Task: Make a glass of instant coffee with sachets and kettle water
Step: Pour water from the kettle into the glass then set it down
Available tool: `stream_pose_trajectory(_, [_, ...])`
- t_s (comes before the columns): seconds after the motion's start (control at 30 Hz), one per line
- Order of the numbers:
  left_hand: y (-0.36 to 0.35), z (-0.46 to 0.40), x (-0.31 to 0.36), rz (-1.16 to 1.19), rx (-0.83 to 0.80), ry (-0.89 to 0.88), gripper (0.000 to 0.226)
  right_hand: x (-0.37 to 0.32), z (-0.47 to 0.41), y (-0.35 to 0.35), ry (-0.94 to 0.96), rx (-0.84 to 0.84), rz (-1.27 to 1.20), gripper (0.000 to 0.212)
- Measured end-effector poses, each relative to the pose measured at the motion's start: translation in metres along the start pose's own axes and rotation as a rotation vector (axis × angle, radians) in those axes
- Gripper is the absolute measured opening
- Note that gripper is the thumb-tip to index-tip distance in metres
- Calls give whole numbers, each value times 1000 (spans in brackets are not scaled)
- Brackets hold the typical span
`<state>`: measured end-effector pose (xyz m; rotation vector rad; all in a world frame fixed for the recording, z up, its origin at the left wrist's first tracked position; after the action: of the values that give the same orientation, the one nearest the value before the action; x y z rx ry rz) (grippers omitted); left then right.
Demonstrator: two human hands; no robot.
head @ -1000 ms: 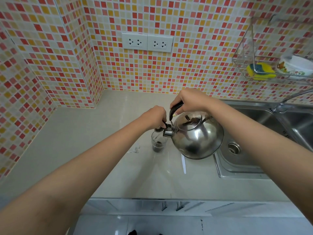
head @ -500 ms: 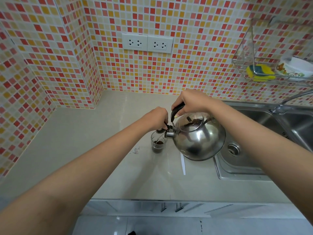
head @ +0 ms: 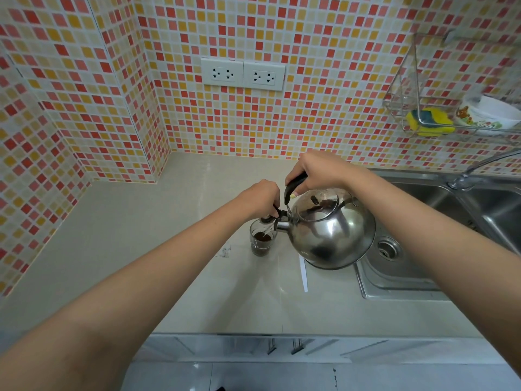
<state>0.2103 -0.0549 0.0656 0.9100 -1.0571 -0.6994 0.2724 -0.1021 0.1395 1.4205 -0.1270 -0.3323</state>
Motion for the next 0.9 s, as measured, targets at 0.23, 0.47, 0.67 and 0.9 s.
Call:
stream_pose_trajectory(0.23, [0, 1, -1, -6, -1, 1, 33, 0, 0, 0, -4, -5, -7, 30])
stream_pose_trajectory(0.47, [0, 2, 0, -20, -6, -1, 34, -1, 0, -1, 5, -16, 3, 27])
stream_pose_trajectory(0.67, [0, 2, 1, -22, -7, 0, 34, 0, 1, -2, 8, -17, -15, 27])
stream_pose_trajectory(0.9, [2, 1, -2, -1, 14, -19, 33, 9, 7, -1, -23, -27, -102, 29])
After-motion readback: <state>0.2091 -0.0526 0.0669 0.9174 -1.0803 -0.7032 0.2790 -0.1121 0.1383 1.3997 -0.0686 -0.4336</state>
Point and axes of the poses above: each hand's wrist, its own z-axis away from the middle knuckle, its own y-axis out of the back of the hand, x = y × z, the point moved 9 cm from there along -z, towards the middle knuckle, and after that the axes turned 3 degrees about -y, right-handed, at the moved point
